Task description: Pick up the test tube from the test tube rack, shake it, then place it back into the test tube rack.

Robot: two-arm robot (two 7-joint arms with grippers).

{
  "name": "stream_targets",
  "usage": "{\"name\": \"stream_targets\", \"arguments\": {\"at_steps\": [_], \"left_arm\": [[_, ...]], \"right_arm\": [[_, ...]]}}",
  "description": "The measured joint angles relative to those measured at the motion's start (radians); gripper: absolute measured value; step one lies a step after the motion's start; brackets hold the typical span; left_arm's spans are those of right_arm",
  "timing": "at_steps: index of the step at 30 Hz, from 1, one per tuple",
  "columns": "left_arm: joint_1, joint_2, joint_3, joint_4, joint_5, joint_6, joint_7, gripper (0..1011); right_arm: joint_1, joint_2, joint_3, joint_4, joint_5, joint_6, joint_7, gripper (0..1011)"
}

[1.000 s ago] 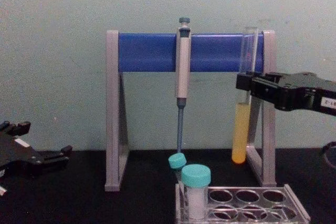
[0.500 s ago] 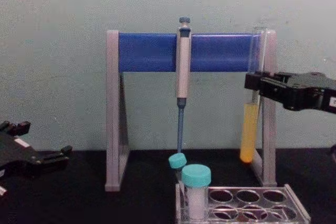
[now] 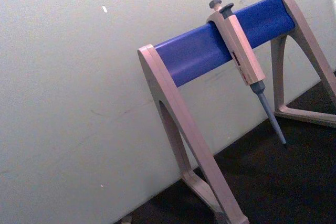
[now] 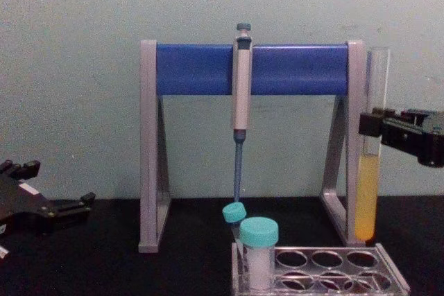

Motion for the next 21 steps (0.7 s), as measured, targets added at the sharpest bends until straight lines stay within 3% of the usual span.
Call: {"name": "stream_targets", "arguments": {"at_steps": [8,15,21], "left_arm": [[0.0,0.0,0.0,0.0,0.0,0.0,0.0,1010],[0.0,0.0,0.0,0.0,0.0,0.0,0.0,1010],[0.0,0.0,0.0,0.0,0.0,0.0,0.0,1010]], "right_arm": [[-0.025,0.001,-0.026,-0.049,0.011,0.011,0.03,221],[0.059,-0.052,-0.081,0.026,0.011,-0.006,0.077,221],[0.133,-0.091,-0.099,0.11,0.001,-0.028,0.086,221]]}}
